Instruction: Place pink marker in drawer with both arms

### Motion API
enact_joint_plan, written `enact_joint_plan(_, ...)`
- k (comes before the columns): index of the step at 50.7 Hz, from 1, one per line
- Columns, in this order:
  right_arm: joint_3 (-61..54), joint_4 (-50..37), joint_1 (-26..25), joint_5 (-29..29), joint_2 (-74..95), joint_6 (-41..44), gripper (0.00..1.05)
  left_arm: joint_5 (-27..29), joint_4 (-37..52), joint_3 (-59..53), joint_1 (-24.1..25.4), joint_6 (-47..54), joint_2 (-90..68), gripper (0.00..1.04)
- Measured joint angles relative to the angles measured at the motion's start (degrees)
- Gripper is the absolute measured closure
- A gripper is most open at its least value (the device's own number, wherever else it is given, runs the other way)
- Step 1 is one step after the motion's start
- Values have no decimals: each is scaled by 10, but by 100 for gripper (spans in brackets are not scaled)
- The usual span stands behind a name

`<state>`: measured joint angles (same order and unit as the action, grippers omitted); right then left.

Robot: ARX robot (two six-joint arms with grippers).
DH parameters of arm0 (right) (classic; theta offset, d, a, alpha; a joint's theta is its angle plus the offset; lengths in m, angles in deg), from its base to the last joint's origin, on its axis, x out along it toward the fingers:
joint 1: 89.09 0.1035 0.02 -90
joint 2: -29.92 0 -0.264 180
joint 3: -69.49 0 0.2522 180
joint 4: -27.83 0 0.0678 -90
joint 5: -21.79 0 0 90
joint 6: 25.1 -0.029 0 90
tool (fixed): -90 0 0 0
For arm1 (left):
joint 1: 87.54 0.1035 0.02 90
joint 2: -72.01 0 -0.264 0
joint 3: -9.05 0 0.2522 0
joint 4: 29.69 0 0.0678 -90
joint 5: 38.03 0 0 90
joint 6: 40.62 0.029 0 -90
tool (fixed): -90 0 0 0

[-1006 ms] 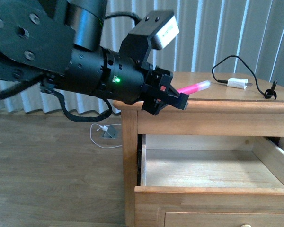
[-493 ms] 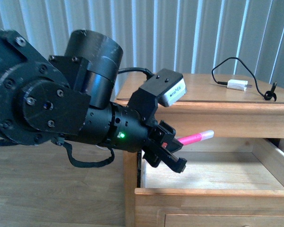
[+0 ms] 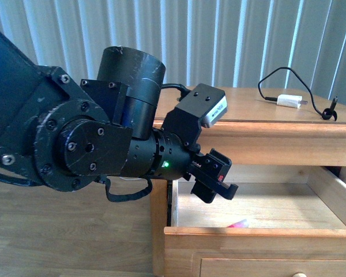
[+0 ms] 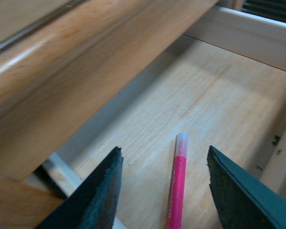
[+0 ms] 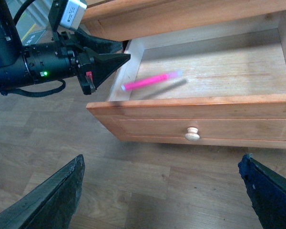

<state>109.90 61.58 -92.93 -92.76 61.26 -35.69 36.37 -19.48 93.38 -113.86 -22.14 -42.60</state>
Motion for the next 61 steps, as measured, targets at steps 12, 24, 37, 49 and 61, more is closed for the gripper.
enact_joint_plan(12, 0, 0, 0, 0, 0, 0, 8, 89, 41, -109, 5, -17, 111, 11)
enact_joint_plan(24, 0, 0, 0, 0, 0, 0, 8, 125, 60, -252, 56, -54, 301, 6)
enact_joint_plan(37, 0, 0, 0, 0, 0, 0, 8, 125, -39, -425, 179, -121, 613, 6)
enact_joint_plan(49, 0, 0, 0, 0, 0, 0, 8, 113, -170, -537, 330, -196, 863, 6)
enact_joint_plan(61, 0, 0, 0, 0, 0, 0, 8, 81, -140, -554, 343, -198, 886, 16)
